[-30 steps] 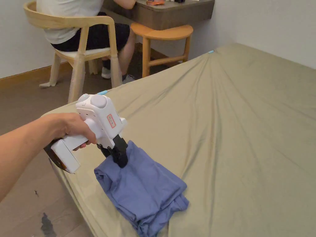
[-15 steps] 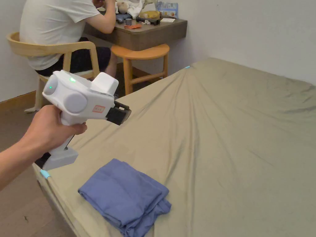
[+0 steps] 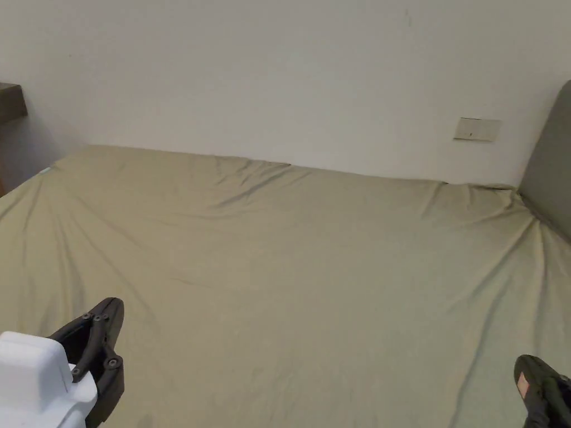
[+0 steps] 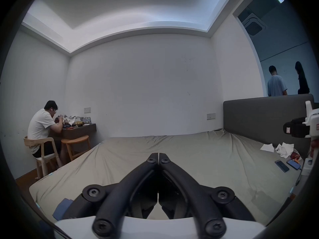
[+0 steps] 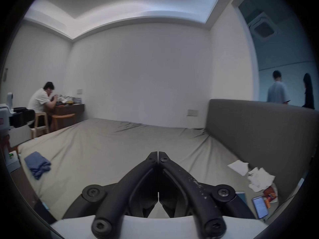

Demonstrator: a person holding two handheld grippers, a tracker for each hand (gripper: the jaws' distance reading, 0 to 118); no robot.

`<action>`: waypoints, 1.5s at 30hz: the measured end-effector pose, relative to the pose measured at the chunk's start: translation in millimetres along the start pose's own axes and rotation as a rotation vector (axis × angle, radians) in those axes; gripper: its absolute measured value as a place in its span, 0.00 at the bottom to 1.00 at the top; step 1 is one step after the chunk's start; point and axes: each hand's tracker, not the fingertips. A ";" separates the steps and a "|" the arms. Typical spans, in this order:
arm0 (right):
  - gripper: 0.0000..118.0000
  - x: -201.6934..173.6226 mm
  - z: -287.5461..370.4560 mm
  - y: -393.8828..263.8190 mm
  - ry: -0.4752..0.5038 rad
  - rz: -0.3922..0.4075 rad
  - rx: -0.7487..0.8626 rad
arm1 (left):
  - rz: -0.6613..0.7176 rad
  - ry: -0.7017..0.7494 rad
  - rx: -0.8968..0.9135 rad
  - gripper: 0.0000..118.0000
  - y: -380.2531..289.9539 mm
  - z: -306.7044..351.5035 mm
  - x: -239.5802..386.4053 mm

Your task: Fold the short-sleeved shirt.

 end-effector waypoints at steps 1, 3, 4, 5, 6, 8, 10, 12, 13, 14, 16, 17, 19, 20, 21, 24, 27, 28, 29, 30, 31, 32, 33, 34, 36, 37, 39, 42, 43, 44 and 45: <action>0.00 3.6 1.1 -3.1 -0.047 0.006 0.001 | 0.000 0.007 0.003 0.00 0.0 0.4 10.3; 0.00 12.4 5.9 -8.8 -0.099 -0.019 0.034 | -0.043 0.004 0.046 0.00 -2.7 2.8 25.8; 0.00 16.3 6.8 -12.7 -0.116 -0.019 0.049 | -0.043 0.012 0.030 0.00 -2.0 1.6 33.2; 0.00 18.5 4.9 -15.3 -0.121 -0.015 0.035 | -0.044 0.000 0.027 0.00 -4.6 1.0 37.0; 0.00 20.9 3.8 -17.2 -0.121 -0.015 0.027 | -0.045 -0.020 0.028 0.00 -7.7 0.7 39.3; 0.00 25.8 3.1 -22.6 -0.136 -0.021 0.021 | -0.058 -0.024 0.013 0.00 -11.1 -1.7 50.1; 0.00 28.2 2.8 -24.7 -0.128 -0.035 0.013 | -0.053 -0.034 -0.004 0.00 -14.5 -2.2 50.4; 0.00 28.9 4.1 -25.8 -0.137 -0.026 0.016 | -0.045 -0.026 -0.003 0.00 -17.6 -2.1 54.9; 0.00 29.4 3.6 -24.9 -0.133 -0.026 0.012 | -0.044 -0.032 -0.019 0.00 -17.2 -3.9 55.3; 0.00 29.4 4.1 -25.6 -0.137 -0.030 0.016 | -0.038 -0.021 -0.025 0.00 -18.2 -4.1 55.3; 0.00 30.4 4.2 -24.7 -0.129 -0.035 0.010 | -0.032 -0.027 -0.027 0.00 -19.0 -3.6 55.4; 0.00 30.5 4.4 -24.6 -0.128 -0.037 0.015 | -0.032 -0.014 -0.027 0.00 -18.9 -3.2 55.3; 0.00 28.0 4.3 -23.3 -0.133 -0.014 0.016 | -0.034 -0.013 -0.022 0.00 -18.5 -2.7 54.6; 0.00 28.2 4.1 -23.3 -0.131 -0.018 0.017 | -0.039 -0.011 -0.026 0.00 -18.1 -3.0 54.5; 0.00 28.4 4.3 -23.2 -0.123 -0.030 0.016 | -0.043 -0.007 -0.025 0.00 -18.3 -2.7 54.1; 0.00 24.0 4.1 -23.9 -0.122 -0.031 0.013 | -0.029 -0.009 -0.029 0.00 -17.1 -1.9 52.4; 0.00 23.0 4.9 -23.4 -0.119 -0.031 0.013 | -0.039 -0.006 -0.021 0.00 -15.7 -1.4 51.2; 0.00 22.2 4.4 -23.3 -0.118 -0.030 0.011 | -0.043 -0.007 -0.021 0.00 -15.5 -1.3 50.6; 0.00 21.7 4.7 -23.4 -0.118 -0.028 0.009 | -0.043 -0.008 -0.019 0.00 -15.3 -1.4 50.2; 0.00 21.3 4.5 -23.6 -0.117 -0.028 0.008 | -0.041 -0.011 -0.021 0.00 -14.5 -1.6 49.7; 0.00 21.0 4.4 -23.7 -0.115 -0.030 0.008 | -0.045 -0.008 -0.022 0.00 -14.4 -1.6 49.7; 0.00 20.7 4.5 -23.6 -0.114 -0.032 0.007 | -0.050 -0.001 -0.020 0.00 -14.4 -1.5 49.2; 0.00 20.1 5.4 -23.3 -0.113 -0.033 0.008 | -0.049 -0.002 -0.018 0.04 -13.9 -1.4 48.8; 0.03 19.7 5.4 -23.0 -0.113 -0.033 0.008 | -0.046 -0.003 -0.017 0.19 -13.0 -1.5 48.5; 0.39 20.7 2.3 -21.6 -0.085 -0.043 -0.007 | -0.058 -0.009 -0.021 0.70 -12.2 -3.0 49.2; 0.51 21.6 2.5 -21.4 -0.087 -0.048 -0.007 | -0.067 0.000 -0.023 0.81 -11.9 -3.6 50.2; 0.82 19.8 2.4 -20.2 -0.107 -0.027 0.005 | -0.085 0.040 -0.028 1.00 -12.1 -7.0 52.7; 1.00 16.7 3.6 -21.0 -0.182 -0.024 0.060 | -0.053 0.041 0.001 1.00 -13.3 -4.1 51.9; 1.00 15.6 2.2 -21.1 -0.159 -0.029 0.029 | -0.048 0.042 0.000 1.00 -13.1 -3.2 51.2; 1.00 14.4 0.8 -19.9 -0.156 -0.037 0.030 | -0.048 0.040 -0.001 1.00 -13.8 -7.0 50.1; 1.00 21.6 3.6 -18.7 -0.168 -0.037 0.024 | -0.047 0.038 -0.003 1.00 -13.9 -9.1 51.3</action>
